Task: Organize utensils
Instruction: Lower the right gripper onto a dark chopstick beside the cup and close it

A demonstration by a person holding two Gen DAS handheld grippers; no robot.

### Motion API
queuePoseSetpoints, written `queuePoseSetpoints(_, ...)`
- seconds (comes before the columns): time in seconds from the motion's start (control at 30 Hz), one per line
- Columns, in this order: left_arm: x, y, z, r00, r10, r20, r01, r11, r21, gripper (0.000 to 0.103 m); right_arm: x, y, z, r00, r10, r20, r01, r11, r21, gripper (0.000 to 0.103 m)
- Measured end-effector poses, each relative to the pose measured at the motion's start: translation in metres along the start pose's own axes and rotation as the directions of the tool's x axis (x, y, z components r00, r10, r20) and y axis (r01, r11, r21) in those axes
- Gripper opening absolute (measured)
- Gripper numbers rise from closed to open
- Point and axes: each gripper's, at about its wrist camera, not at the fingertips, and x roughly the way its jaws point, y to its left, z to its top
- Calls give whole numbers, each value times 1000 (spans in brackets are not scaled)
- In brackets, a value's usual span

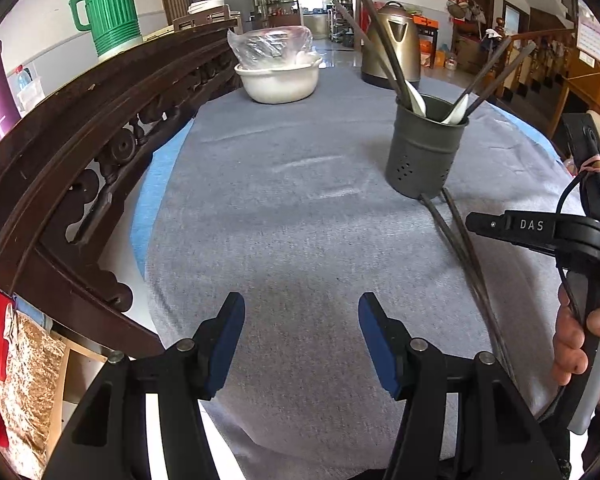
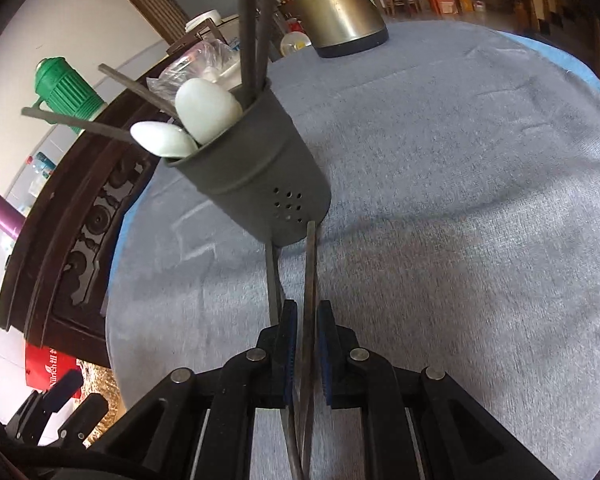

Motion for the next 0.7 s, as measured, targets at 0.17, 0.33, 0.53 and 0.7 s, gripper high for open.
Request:
queuePoseSetpoints(0.17, 4, 0, 1, 1000, 12, -10, -12, 1000, 4, 60, 7, 4, 7, 1000, -6, -9, 6, 1000, 0, 12)
queuePoseSetpoints(0.33, 6, -1, 0, 1000, 14, -17, -14, 1000, 11, 60, 11, 4, 8, 999, -9, -37, 9, 1000, 11, 12)
queuePoseSetpoints(0.53, 7, -5, -1, 1000, 10, -25, -10, 1000, 19, 60, 13, 2, 8, 999, -13, -37, 14, 1000, 16, 12)
queuePoseSetpoints(0.7, 9, -6, -1, 999, 7, -32, -7, 1000, 22, 60, 17, 3, 6, 999, -23, -39, 24, 1000, 14, 12)
